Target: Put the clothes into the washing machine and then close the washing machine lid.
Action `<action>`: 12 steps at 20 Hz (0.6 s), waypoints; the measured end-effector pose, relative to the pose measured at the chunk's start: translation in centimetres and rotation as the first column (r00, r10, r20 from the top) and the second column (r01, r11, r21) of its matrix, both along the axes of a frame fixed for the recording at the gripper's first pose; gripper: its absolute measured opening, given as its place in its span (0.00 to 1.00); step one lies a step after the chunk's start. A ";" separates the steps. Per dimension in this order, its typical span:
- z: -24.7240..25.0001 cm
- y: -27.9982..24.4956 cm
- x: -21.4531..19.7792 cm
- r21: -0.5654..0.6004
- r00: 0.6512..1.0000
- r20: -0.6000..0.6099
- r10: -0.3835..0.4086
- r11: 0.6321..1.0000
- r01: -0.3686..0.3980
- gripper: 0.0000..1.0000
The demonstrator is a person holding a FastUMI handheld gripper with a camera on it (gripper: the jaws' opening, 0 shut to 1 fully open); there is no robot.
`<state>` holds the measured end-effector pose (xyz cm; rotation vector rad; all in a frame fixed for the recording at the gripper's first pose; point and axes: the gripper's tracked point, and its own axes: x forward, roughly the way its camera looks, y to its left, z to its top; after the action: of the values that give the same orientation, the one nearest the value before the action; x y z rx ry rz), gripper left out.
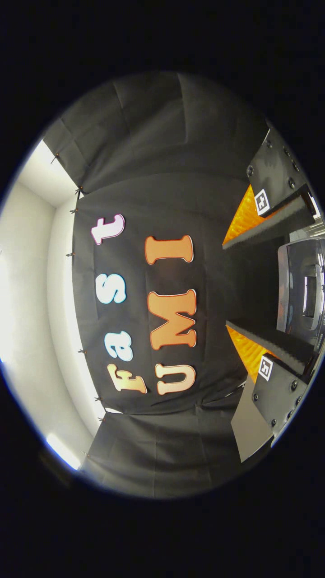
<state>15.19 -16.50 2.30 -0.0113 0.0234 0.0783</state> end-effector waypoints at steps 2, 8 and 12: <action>0.6 0.0 -0.8 0.006 1.000 0.011 0.008 1.000 -0.008 0.97; 1.2 -0.3 -1.8 0.009 0.999 0.033 -0.001 1.000 0.001 0.97; 1.0 -0.9 -2.2 0.011 0.999 0.033 -0.025 1.000 0.024 0.97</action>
<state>12.94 -17.41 3.26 -0.0019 -0.0105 0.0537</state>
